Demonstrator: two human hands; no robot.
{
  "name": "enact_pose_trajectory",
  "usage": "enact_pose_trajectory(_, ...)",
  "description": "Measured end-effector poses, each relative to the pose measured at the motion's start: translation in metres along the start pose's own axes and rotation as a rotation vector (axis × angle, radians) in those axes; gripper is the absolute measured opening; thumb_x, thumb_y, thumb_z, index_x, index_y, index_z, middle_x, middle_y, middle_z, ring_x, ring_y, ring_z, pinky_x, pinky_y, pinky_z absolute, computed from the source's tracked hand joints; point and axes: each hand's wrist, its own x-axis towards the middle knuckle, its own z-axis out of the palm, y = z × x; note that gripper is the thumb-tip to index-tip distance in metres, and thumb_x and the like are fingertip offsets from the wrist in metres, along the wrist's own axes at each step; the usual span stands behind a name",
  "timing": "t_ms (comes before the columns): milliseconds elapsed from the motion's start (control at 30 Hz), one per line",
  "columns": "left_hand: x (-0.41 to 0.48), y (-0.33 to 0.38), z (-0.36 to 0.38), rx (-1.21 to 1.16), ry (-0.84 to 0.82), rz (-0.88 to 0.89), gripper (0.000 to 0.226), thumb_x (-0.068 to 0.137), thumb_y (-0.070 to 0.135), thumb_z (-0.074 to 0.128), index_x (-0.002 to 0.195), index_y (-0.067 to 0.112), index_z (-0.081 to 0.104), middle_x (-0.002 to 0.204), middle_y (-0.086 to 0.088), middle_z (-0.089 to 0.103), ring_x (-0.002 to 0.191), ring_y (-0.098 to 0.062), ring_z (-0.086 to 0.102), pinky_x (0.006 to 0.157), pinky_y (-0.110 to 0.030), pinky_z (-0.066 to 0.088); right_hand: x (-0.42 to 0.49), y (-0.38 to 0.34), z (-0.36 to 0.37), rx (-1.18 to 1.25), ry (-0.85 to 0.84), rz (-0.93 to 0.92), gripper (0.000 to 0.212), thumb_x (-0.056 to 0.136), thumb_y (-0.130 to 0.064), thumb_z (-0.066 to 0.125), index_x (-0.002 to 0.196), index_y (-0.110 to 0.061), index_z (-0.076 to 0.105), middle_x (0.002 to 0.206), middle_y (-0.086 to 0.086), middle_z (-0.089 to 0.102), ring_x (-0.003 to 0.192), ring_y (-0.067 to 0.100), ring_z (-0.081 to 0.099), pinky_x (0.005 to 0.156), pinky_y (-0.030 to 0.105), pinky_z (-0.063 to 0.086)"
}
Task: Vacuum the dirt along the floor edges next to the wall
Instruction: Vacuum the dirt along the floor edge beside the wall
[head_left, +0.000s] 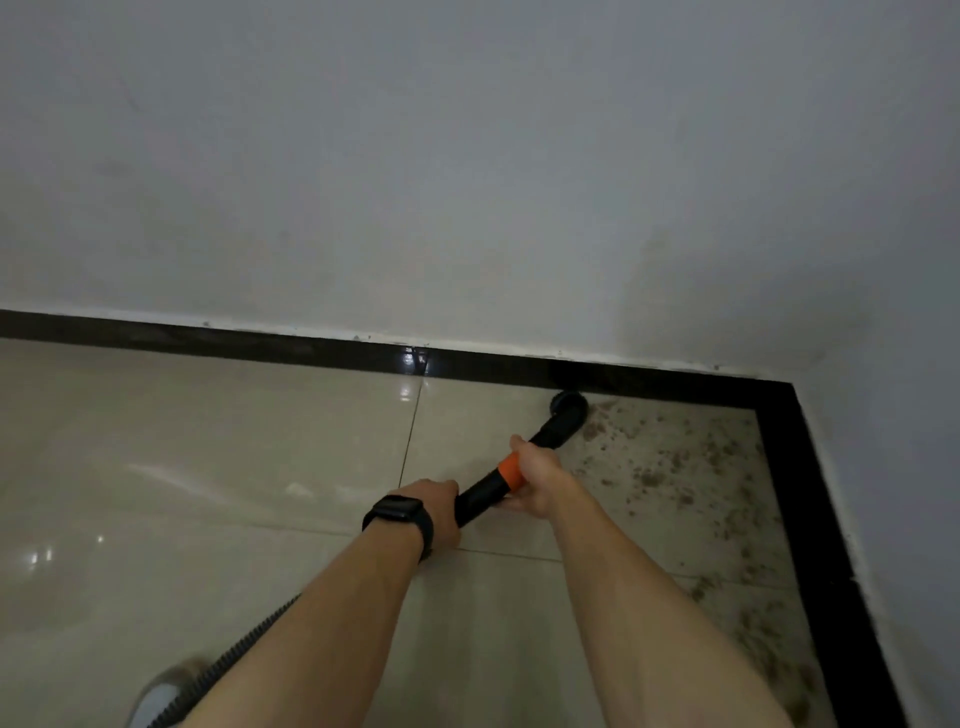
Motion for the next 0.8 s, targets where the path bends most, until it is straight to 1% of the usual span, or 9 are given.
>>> enact_pose_trajectory(100,0.008,-0.006,-0.012,-0.004,-0.056,0.054,0.048,0.086,0.035,0.070,0.128,0.018,0.055,0.118,-0.008,0.064,0.103,-0.025,0.064,0.081,-0.033,0.052,-0.015,-0.005,0.005,-0.005,-0.032,-0.043,0.046,0.106,-0.035,0.056,0.138,-0.008,0.038,0.130,0.019,0.054,0.111,0.040,0.063,0.071,0.056,0.057)
enact_pose_trajectory(200,0.015,-0.014,-0.026,0.062,-0.144,0.105,0.057,0.083,0.036,0.074,0.132,0.016,0.056,0.124,-0.008,0.065,0.109,-0.025,0.063,0.089,-0.032,0.052,-0.029,0.000,0.015,0.001,-0.023,-0.107,0.048,0.105,-0.035,0.058,0.140,-0.006,0.042,0.125,0.017,0.058,0.105,0.036,0.065,0.064,0.051,0.060)
enact_pose_trajectory(233,0.015,-0.017,-0.032,0.099,-0.191,0.113,0.059,0.082,0.036,0.075,0.133,0.016,0.056,0.125,-0.008,0.064,0.109,-0.024,0.063,0.090,-0.032,0.053,-0.033,0.005,0.017,0.009,-0.013,-0.115,0.048,0.105,-0.035,0.059,0.140,-0.007,0.042,0.126,0.018,0.058,0.105,0.036,0.066,0.065,0.051,0.061)
enact_pose_trajectory(300,0.011,-0.025,-0.043,0.152,-0.268,0.123,0.060,0.080,0.036,0.078,0.133,0.017,0.057,0.124,-0.006,0.065,0.104,-0.023,0.064,0.090,-0.033,0.053,-0.044,0.016,0.022,0.046,0.011,-0.100,0.047,0.105,-0.033,0.059,0.139,-0.011,0.037,0.128,0.020,0.057,0.108,0.038,0.066,0.075,0.055,0.063)
enact_pose_trajectory(367,0.004,-0.032,-0.057,0.175,-0.293,0.158,0.059,0.078,0.037,0.079,0.131,0.018,0.060,0.121,-0.004,0.066,0.101,-0.022,0.063,0.088,-0.032,0.053,-0.055,0.028,0.027,0.108,0.074,-0.099,0.042,0.106,-0.032,0.058,0.134,-0.012,0.034,0.121,0.022,0.058,0.104,0.039,0.068,0.082,0.057,0.062)
enact_pose_trajectory(500,-0.008,-0.050,-0.075,0.160,-0.292,0.227,0.055,0.080,0.039,0.077,0.129,0.019,0.062,0.122,-0.003,0.066,0.110,-0.022,0.063,0.089,-0.031,0.051,-0.066,0.038,0.042,0.141,0.149,-0.133,0.035,0.105,-0.032,0.057,0.125,-0.010,0.038,0.112,0.022,0.062,0.096,0.037,0.072,0.084,0.053,0.063)
enact_pose_trajectory(567,-0.013,-0.061,-0.076,0.152,-0.279,0.248,0.055,0.082,0.041,0.076,0.130,0.020,0.061,0.123,-0.002,0.064,0.111,-0.021,0.061,0.088,-0.030,0.049,-0.071,0.038,0.053,0.143,0.149,-0.167,0.034,0.104,-0.032,0.058,0.123,-0.009,0.042,0.112,0.022,0.063,0.094,0.036,0.073,0.081,0.051,0.064)
enact_pose_trajectory(700,-0.021,-0.081,-0.077,0.118,-0.318,0.240,0.057,0.083,0.041,0.076,0.134,0.024,0.058,0.127,-0.001,0.059,0.106,-0.019,0.054,0.086,-0.030,0.046,-0.080,0.050,0.067,0.163,0.114,-0.172,0.025,0.104,-0.033,0.059,0.105,-0.013,0.045,0.106,0.019,0.065,0.089,0.031,0.074,0.070,0.044,0.065)
enact_pose_trajectory(800,-0.023,-0.091,-0.071,0.107,-0.376,0.217,0.060,0.081,0.042,0.078,0.135,0.024,0.058,0.131,-0.002,0.060,0.116,-0.021,0.057,0.096,-0.033,0.050,-0.085,0.073,0.069,0.195,0.119,-0.145,0.026,0.105,-0.035,0.058,0.104,-0.012,0.045,0.107,0.019,0.065,0.093,0.033,0.073,0.072,0.043,0.065)
